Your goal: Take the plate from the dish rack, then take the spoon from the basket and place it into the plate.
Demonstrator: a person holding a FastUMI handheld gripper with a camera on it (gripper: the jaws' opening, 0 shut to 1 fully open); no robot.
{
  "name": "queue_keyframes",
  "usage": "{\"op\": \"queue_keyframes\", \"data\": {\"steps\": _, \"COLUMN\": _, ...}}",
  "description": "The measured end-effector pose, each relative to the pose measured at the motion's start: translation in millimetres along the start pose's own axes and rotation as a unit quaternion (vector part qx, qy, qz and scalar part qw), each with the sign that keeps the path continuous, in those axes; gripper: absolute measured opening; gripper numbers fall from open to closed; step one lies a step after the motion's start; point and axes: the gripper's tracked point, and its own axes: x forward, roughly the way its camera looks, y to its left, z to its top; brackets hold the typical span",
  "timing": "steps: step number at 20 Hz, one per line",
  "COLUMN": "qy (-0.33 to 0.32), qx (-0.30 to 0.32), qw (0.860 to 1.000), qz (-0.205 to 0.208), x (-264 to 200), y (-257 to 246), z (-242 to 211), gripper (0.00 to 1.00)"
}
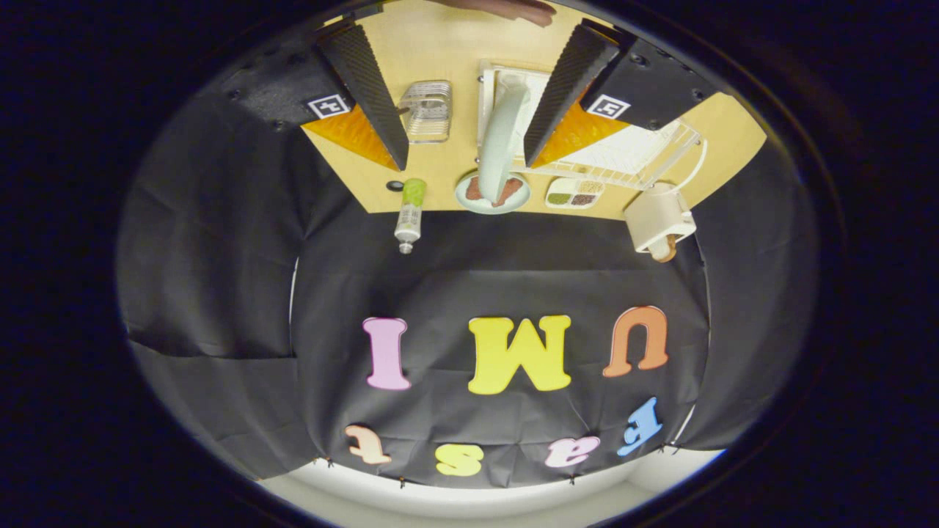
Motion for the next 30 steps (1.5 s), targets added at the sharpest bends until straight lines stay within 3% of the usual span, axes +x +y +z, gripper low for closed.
{"op": "queue_keyframes", "data": {"steps": 3, "qy": 0.084, "qx": 0.015, "qw": 0.996, "qz": 0.009, "x": 37.8, "y": 19.9, "z": 8.8, "gripper": 1.00}}
{"op": "queue_keyframes", "data": {"steps": 11, "qy": 0.203, "qx": 0.007, "qw": 0.976, "qz": -0.084, "x": 87.2, "y": 15.6, "z": 17.0, "gripper": 0.99}}
{"op": "queue_keyframes", "data": {"steps": 14, "qy": 0.252, "qx": -0.013, "qw": 0.960, "qz": -0.123, "x": 90.9, "y": 12.8, "z": 8.9, "gripper": 0.99}}
{"op": "queue_keyframes", "data": {"steps": 17, "qy": 0.319, "qx": -0.035, "qw": 0.938, "qz": -0.131, "x": 87.6, "y": 20.0, "z": -5.0, "gripper": 0.86}}
{"op": "queue_keyframes", "data": {"steps": 22, "qy": 0.333, "qx": -0.048, "qw": 0.930, "qz": -0.147, "x": 95.9, "y": 18.1, "z": -3.0, "gripper": 0.63}}
{"op": "queue_keyframes", "data": {"steps": 27, "qy": 0.350, "qx": -0.038, "qw": 0.919, "qz": -0.177, "x": 89.8, "y": 22.2, "z": -8.2, "gripper": 0.27}}
{"op": "queue_keyframes", "data": {"steps": 30, "qy": 0.346, "qx": -0.048, "qw": 0.918, "qz": -0.190, "x": 81.8, "y": 36.2, "z": -6.7, "gripper": 0.24}}
